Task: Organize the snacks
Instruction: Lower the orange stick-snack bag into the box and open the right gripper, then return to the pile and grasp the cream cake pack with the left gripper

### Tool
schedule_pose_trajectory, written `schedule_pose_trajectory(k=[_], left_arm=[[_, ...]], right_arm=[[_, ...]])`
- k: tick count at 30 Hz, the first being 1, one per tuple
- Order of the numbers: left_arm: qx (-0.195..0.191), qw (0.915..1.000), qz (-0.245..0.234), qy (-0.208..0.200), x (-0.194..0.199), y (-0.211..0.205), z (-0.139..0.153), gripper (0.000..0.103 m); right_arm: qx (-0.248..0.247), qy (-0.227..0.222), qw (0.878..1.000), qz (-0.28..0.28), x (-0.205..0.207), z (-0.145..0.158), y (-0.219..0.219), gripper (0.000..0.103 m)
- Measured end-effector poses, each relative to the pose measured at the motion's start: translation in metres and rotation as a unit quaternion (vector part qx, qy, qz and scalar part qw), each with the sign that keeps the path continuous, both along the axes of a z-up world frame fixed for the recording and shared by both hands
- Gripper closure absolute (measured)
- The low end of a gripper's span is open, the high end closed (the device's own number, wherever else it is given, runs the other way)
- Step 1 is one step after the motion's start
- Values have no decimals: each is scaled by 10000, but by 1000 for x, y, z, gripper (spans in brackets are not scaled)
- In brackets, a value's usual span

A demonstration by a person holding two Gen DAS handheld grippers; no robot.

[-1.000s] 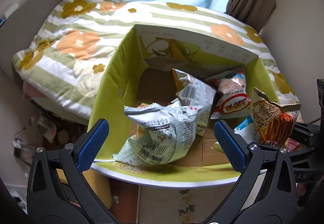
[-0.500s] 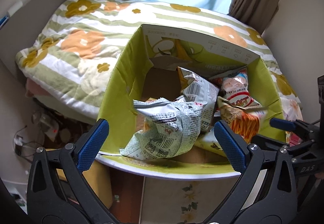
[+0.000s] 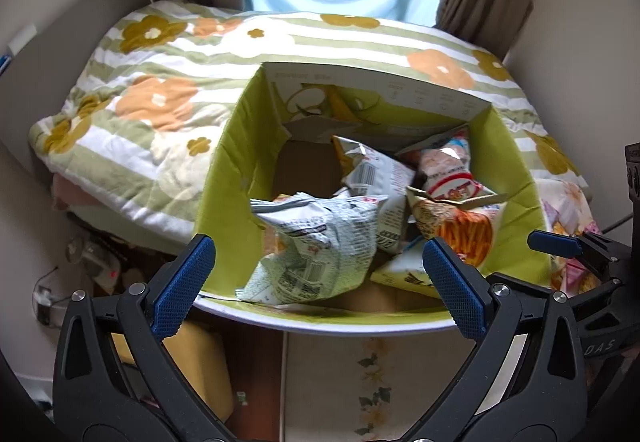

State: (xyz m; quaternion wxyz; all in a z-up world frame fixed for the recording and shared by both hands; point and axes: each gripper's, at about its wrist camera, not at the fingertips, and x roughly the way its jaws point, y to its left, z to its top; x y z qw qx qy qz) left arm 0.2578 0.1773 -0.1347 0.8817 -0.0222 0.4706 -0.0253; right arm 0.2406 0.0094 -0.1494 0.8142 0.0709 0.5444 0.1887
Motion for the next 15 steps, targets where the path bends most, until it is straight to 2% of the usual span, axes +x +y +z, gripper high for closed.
schedule_pose_trajectory(k=[8,15], left_arm=[[-55,9994,-292,-179,-10,-16,14,0],[-164,9973,-618,-366,-17,-56,29,0]], right_arm=[[-332,-274,9988,-249,-21,16,-9,3],[-473,-523,9952,-677,-43,36,-52,3]])
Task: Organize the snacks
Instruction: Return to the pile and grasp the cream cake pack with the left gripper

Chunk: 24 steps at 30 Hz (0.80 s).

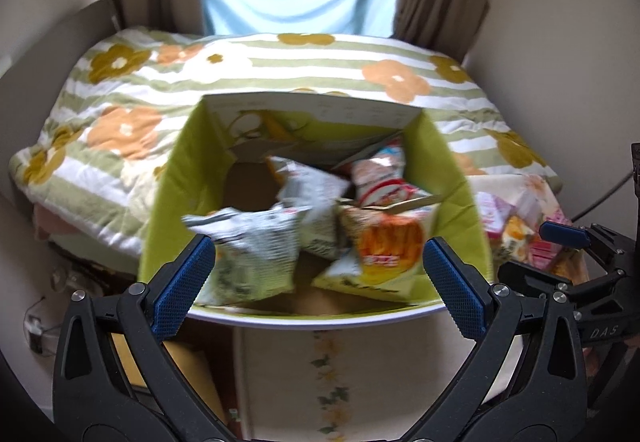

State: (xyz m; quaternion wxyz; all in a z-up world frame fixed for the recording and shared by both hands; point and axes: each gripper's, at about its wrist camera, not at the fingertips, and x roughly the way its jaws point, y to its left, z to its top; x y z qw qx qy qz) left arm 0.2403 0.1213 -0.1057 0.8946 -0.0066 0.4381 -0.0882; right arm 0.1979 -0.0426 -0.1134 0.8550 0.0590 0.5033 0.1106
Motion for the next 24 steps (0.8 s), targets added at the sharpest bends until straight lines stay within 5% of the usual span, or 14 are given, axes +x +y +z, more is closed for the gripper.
schedule_pose_trajectory(k=[12,24], left_arm=[[-90,9977,-658,-156,-22,-138,19,0],[-151,9923,-1167,395,-34,-270,-28,0]], right_arm=[[-120,-419,9981,-433,-47,23,-118,3],[-361,-349,9981,-370,-78,13,-232,3]])
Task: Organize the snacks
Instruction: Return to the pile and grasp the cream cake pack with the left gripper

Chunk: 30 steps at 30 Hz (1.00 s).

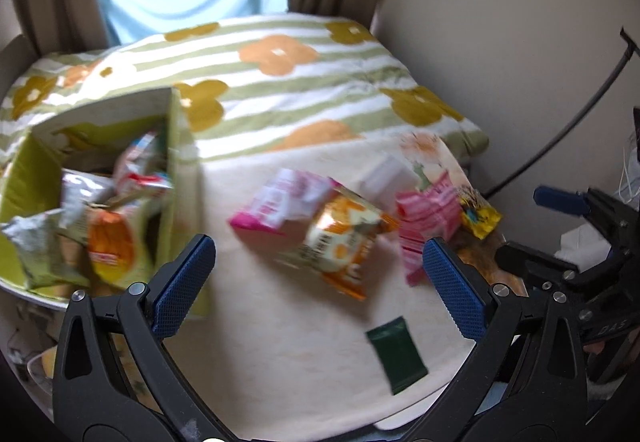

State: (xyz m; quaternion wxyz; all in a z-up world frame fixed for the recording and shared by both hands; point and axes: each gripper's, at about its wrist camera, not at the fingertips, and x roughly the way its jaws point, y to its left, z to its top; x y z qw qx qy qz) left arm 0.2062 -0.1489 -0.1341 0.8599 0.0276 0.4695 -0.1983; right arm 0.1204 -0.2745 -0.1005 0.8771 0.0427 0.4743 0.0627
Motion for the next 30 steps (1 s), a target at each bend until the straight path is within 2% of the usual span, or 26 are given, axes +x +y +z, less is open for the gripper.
schedule_pose_trajectory(k=[4,8,11,16,21,24,29,30], left_arm=[[41,9986,-270,453,8,-30,-30,0],[387,9964,-413,635,20,-53,-62,1],[523,9939,-623,742,31,-62,-82,1],[867,9881,-921,879,47,-72,-114,3],[870,9850,-1049,1060,62,-74,-134,7],[852,9823,-1146,1212,70,-76,-145,16],[901,9795,-1329,1220,79,-81,-153,20],[974,9788,-1355,1189,79,-82,-154,27]], right_arm=[[-6,3,9999,123,1,-14,-26,3],[-141,67,9997,204,7,-39,-43,3],[-49,19,9996,290,11,-51,-50,3],[-163,-81,9994,311,20,-65,-52,3],[-271,-45,9988,394,31,-84,-48,3],[-335,34,9986,418,40,-97,-43,3],[-315,168,9987,357,51,-108,-44,3],[-316,184,9988,340,52,-110,-45,3]])
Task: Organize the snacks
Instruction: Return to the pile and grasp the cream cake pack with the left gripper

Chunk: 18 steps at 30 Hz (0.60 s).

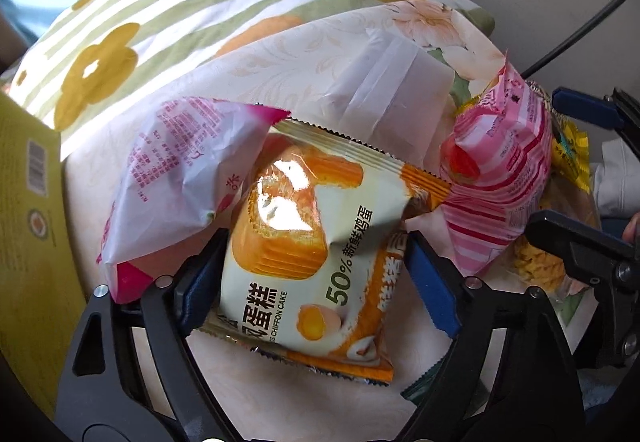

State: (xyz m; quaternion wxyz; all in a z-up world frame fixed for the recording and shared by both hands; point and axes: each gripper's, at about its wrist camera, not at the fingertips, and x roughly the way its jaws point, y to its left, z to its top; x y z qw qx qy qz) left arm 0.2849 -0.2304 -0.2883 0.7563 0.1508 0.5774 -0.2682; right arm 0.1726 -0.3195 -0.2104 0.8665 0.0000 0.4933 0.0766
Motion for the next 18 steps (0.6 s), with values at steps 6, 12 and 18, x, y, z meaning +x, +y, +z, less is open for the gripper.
schedule_pose_trajectory(k=[6,12,18], left_arm=[[23,9997,-203,-132,-3,2,2,37],[65,9998,-127,-129,-6,9,4,37],[110,9998,-34,-156,-17,18,7,37]], right_arm=[[-90,51,9999,18,3,-6,2,3],[-159,28,9999,21,6,-8,6,3],[-386,-12,9992,91,9,-13,12,4]])
